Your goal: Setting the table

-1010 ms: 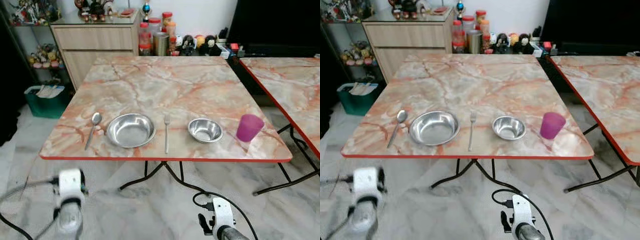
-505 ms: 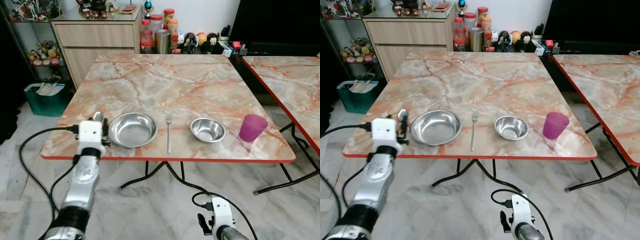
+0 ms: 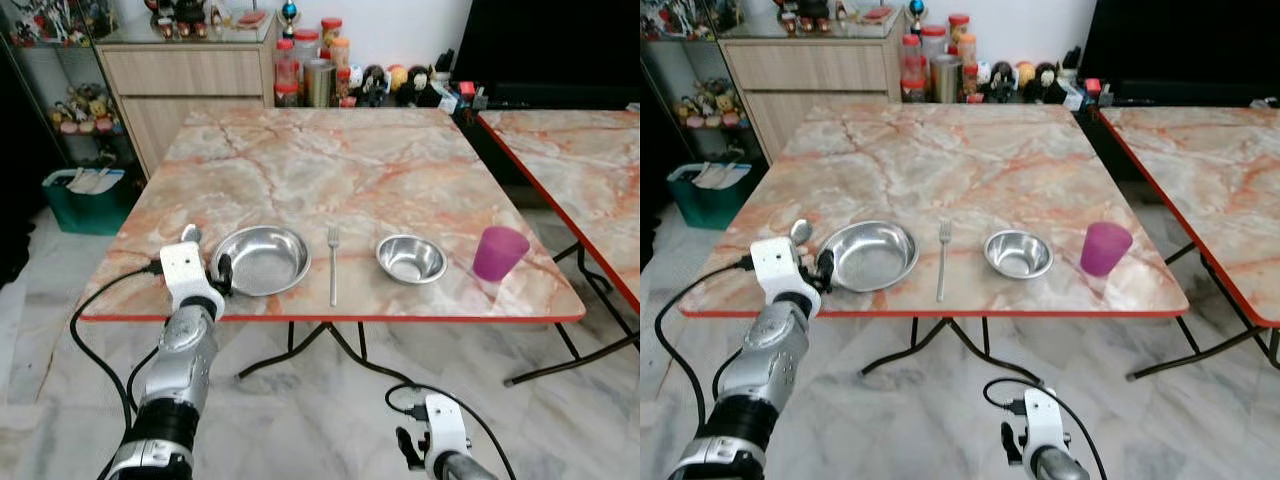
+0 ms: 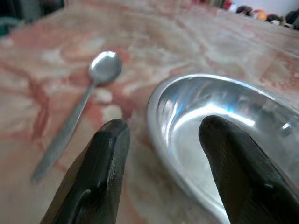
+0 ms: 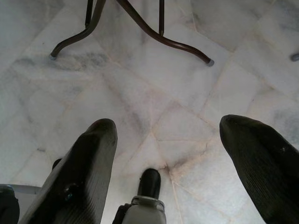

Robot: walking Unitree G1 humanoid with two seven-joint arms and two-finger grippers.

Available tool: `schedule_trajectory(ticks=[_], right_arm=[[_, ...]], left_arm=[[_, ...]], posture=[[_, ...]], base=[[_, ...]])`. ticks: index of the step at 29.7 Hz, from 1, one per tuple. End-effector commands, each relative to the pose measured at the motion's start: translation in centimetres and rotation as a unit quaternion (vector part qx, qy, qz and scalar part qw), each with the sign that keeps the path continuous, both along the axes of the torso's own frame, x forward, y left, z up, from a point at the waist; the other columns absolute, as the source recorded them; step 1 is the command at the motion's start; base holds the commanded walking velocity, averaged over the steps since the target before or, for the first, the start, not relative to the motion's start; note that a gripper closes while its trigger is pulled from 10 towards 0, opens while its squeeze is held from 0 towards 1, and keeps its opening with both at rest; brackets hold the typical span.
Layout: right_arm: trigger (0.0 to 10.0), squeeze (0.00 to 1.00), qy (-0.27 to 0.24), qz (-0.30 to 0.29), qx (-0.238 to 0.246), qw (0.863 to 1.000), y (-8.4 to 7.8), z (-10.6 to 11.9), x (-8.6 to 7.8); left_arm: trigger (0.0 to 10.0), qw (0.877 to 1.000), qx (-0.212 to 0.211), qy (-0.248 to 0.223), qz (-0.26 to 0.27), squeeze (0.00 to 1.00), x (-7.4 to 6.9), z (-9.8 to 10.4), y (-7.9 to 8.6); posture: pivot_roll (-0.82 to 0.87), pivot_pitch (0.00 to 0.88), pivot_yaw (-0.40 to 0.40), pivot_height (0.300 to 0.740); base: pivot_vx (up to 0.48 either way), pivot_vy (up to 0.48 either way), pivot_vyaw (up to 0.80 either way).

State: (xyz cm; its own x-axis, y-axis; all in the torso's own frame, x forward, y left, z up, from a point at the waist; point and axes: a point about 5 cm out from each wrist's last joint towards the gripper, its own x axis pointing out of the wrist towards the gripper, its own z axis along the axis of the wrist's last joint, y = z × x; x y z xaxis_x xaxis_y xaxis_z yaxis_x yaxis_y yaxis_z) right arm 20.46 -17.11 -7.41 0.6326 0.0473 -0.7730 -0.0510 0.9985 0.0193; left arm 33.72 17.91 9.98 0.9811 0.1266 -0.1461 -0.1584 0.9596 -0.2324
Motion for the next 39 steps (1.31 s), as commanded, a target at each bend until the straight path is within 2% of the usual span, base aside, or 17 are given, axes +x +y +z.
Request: schedule_trajectory(ticks=[1, 3, 4, 9, 17, 23, 30, 33, 39], right_arm=[[10.0, 0.0, -0.002, -0.002, 0.003, 1.0, 0.1, 0.1, 0.2], [10.0, 0.0, -0.002, 0.0, 0.004, 1.0, 0.3, 0.1, 0.2], [10.0, 0.0, -0.002, 0.0, 0.004, 1.0, 0.3, 0.1, 0.2], [10.0, 0.0, -0.002, 0.0, 0.005, 1.0, 0.3, 0.1, 0.2], [10.0, 0.0, -0.002, -0.002, 0.005, 1.0, 0.2, 0.1, 0.2], [10.0, 0.0, -0.003, -0.003, 0.004, 1.0, 0.1, 0.1, 0.1], [10.0, 0.0, -0.002, -0.003, 0.004, 1.0, 0.1, 0.1, 0.1], [10.0, 0.0, -0.002, -0.004, 0.004, 1.0, 0.1, 0.0, 0.1], [10.0, 0.0, -0.001, -0.004, 0.004, 1.0, 0.1, 0.0, 0.0]], left_arm=[[10.0, 1.0, -0.014, -0.003, 0.001, 0.0, 0.4, 0.8, -0.1], [10.0, 0.998, -0.057, 0.021, 0.002, 0.0, 0.3, 0.1, -0.4], [10.0, 0.998, -0.064, 0.024, 0.002, 0.0, 0.3, 0.1, -0.4], [10.0, 0.993, -0.117, 0.01, 0.005, 0.0, 0.5, 0.8, -0.9], [10.0, 0.994, -0.112, 0.018, -0.004, 0.0, 1.0, 1.4, -1.2], [10.0, 0.996, -0.091, 0.02, 0.001, 0.0, 1.1, 1.5, -1.1], [10.0, 0.994, -0.103, 0.035, 0.001, 0.0, 1.3, 1.2, -1.3], [10.0, 0.991, -0.122, 0.047, -0.004, 0.0, 1.3, 0.8, -1.6], [10.0, 0.991, -0.12, 0.053, 0.002, 0.0, 1.4, 0.6, -1.7]], posture=[[0.04, 0.0, -0.022, 0.74], [0.03, 0.0, -0.02, 0.74], [0.03, 0.0, -0.02, 0.74], [0.03, 0.0, -0.017, 0.74], [0.03, 0.0, -0.016, 0.74], [0.03, 0.0, -0.014, 0.74], [0.03, 0.0, -0.015, 0.74], [0.03, 0.0, -0.015, 0.74], [0.02, 0.0, -0.013, 0.74]], base=[[0.0, 0.0, 0.0], [0.0, 0.0, 0.0], [0.0, 0.0, 0.0], [0.0, 0.0, 0.0], [0.0, 0.0, 0.0], [0.0, 0.0, 0.0], [0.0, 0.0, 0.0], [0.0, 0.0, 0.0], [0.0, 0.0, 0.0]])
